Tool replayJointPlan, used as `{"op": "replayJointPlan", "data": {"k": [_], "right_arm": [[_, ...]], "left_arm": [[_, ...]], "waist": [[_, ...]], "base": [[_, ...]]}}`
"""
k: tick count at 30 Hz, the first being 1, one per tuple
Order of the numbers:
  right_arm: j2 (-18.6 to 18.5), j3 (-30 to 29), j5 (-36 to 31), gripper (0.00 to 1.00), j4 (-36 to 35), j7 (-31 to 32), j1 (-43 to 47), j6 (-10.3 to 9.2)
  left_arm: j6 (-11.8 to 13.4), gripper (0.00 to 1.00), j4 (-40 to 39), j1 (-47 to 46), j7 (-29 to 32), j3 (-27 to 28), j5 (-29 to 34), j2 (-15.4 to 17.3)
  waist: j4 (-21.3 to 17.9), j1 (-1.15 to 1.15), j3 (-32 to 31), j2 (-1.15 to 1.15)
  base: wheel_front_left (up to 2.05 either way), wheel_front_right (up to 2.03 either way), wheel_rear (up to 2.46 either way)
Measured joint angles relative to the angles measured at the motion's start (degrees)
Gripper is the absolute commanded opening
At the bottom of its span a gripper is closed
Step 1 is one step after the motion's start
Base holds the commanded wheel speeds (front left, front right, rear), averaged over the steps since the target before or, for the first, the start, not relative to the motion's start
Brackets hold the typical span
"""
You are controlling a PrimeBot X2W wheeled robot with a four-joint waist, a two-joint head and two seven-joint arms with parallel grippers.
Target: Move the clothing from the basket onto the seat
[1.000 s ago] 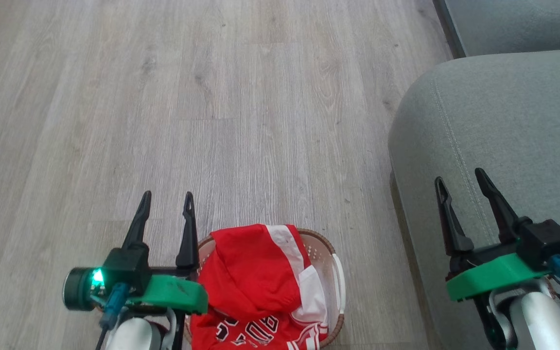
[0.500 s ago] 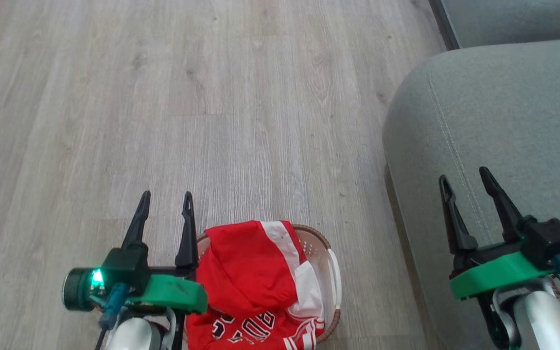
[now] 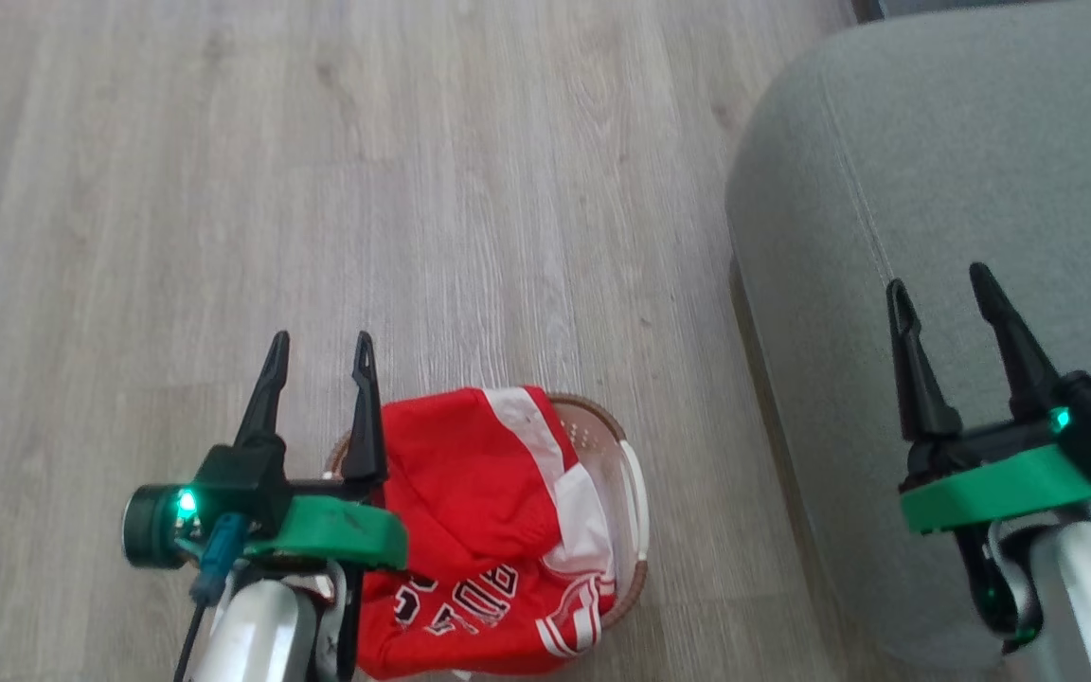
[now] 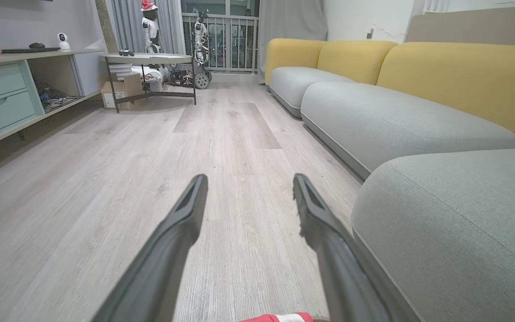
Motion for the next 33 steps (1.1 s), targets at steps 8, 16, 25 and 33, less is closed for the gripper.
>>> {"op": "replayJointPlan", "data": {"k": [8,16,25,33], "right_arm": [[-0.62,-1.02,1.86,1.0,-2.3,0.0,-2.98,0.0],[-1.29,-2.5,4.45,1.0,-5.01,-0.02,-7.13,0.0],[-2.14,-3.81,6.79,1.0,-10.25,-0.16,-12.04,0.0],[-3.5,-5.83,7.88,1.0,-12.77,-0.16,-15.01,0.0]], "left_arm": [[0.12,1.0,2.27,-3.24,-0.01,-1.1,-0.96,0.0],[-0.1,1.0,8.5,-8.3,-0.01,-1.25,-4.0,-0.01],[-1.89,1.0,27.07,-16.72,0.0,-5.16,-10.43,-0.04],[-4.03,1.0,40.36,-26.79,0.0,-8.95,-15.92,-0.2]], "waist": [[-1.52,0.0,4.86,0.0],[-3.01,0.0,11.0,0.0],[-4.5,0.01,18.87,0.0],[-5.12,0.0,25.36,0.0]], "base": [[0.0,0.0,0.0],[0.0,0.0,0.0],[0.0,0.0,0.0],[0.0,0.0,0.0]]}}
